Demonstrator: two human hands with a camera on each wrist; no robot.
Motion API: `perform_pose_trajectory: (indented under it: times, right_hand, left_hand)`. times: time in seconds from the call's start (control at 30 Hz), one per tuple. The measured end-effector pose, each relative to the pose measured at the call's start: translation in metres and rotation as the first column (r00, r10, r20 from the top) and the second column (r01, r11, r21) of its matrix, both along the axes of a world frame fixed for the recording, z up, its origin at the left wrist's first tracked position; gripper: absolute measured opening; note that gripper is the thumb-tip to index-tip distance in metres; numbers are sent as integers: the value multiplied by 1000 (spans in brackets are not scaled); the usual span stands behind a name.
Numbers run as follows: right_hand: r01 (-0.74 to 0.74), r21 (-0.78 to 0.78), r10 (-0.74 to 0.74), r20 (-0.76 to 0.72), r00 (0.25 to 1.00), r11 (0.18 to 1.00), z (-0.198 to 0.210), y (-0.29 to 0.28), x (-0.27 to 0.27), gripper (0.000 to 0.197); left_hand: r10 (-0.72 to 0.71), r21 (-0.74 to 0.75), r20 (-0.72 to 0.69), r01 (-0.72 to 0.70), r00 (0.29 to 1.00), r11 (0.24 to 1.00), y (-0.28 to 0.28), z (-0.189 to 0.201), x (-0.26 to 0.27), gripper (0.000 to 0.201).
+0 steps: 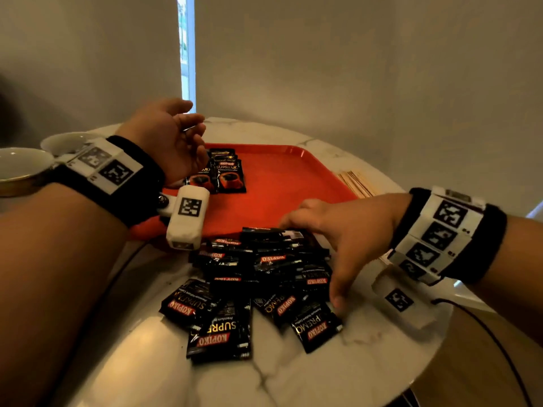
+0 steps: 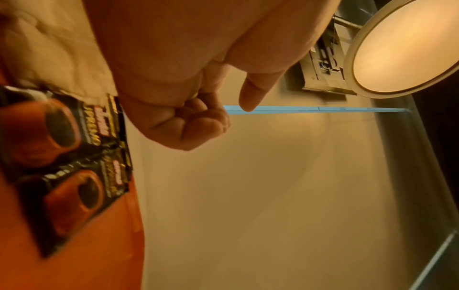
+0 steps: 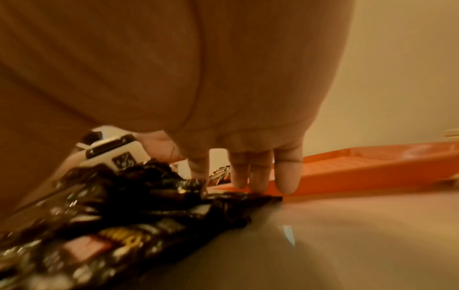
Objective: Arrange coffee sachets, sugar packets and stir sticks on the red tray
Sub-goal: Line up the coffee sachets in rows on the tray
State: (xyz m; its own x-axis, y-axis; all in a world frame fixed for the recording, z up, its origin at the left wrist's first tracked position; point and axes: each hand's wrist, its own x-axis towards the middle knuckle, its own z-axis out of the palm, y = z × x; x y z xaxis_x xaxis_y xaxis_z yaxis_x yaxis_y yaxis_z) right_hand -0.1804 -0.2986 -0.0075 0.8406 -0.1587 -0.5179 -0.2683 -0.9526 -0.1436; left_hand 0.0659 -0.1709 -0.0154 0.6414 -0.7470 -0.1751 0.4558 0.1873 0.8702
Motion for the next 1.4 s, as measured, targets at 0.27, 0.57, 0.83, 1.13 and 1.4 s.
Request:
perform_pose_trajectory:
  times: [0.27,0.57,0.83,1.13,1.4]
  right_hand:
    - [-32,-116,52,175,983,993,-11,1,-10,72]
    - [-30,-138,78,357,931,990,-5,-17,-23,52]
    - [150,-8,-111,636,764,989,46,-26,-29,45]
    - [0,-212,194,893,406,977,45,22,59,46]
    - [-32,-8,22,874,485,999,26,34,54,66]
  left_hand:
    - [-73,-71,27,75,997,995,-6,31,-24,26]
    - [-171,-130,-34,165,985,978,-2,29,-42,29]
    - [-245,-56,-19,244,969,968,11,21,-44,30]
    - [-444,-158,116,458,888,875,6,17,-70,56]
    - [-197,-201,-58,182,979,963,9,18,-43,31]
